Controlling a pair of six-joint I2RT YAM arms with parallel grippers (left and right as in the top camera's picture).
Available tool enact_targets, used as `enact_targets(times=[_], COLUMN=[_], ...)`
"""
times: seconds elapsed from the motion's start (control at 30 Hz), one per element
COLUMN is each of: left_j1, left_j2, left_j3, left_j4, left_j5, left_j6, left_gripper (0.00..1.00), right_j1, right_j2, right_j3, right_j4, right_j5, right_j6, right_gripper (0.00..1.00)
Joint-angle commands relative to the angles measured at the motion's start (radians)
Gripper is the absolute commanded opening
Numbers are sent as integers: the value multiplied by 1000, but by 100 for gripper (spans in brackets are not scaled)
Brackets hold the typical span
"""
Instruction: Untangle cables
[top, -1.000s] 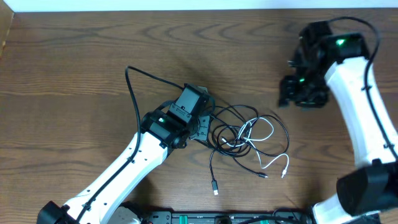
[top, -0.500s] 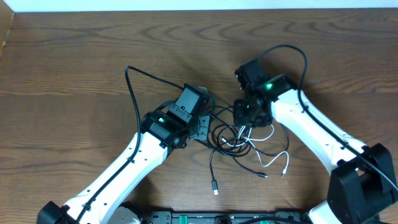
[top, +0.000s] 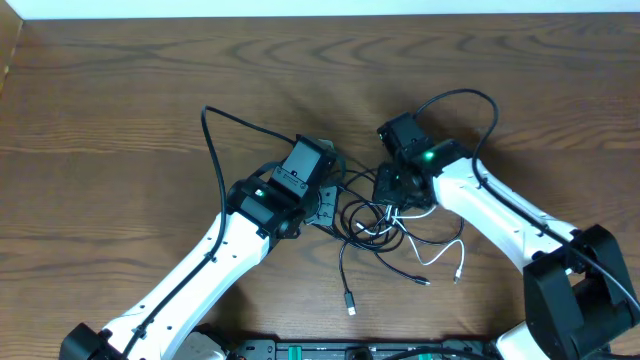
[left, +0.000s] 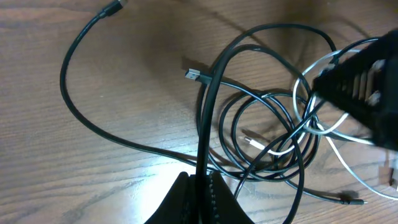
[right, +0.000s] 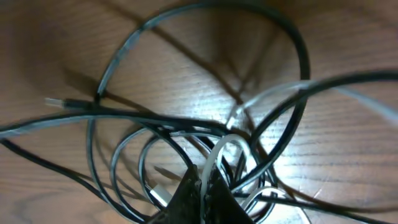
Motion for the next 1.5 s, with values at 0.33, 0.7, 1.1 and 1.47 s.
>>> enact_targets(times=[0.33, 0.7, 1.1, 1.47], left_j1=[4, 4, 72, 515], left_j2=[2, 2, -33, -152], left_j3=[5, 5, 6, 6], left_j4=[-6, -6, -21, 162], left_j5=[-14, -14, -322, -300], left_j6=[-12, -12, -14, -156], left_gripper=[7, 7, 8, 7], right_j1=[-376, -604, -869, -1011], right_j2=[-82, -83, -83, -83], right_j3=[779, 1004, 1066, 1065], right_j4=[-365, -388, -542, -612], right_j5=[21, -40, 525, 615], right_j6=[-312, -413, -278, -208], right_gripper=[1, 1, 1, 1])
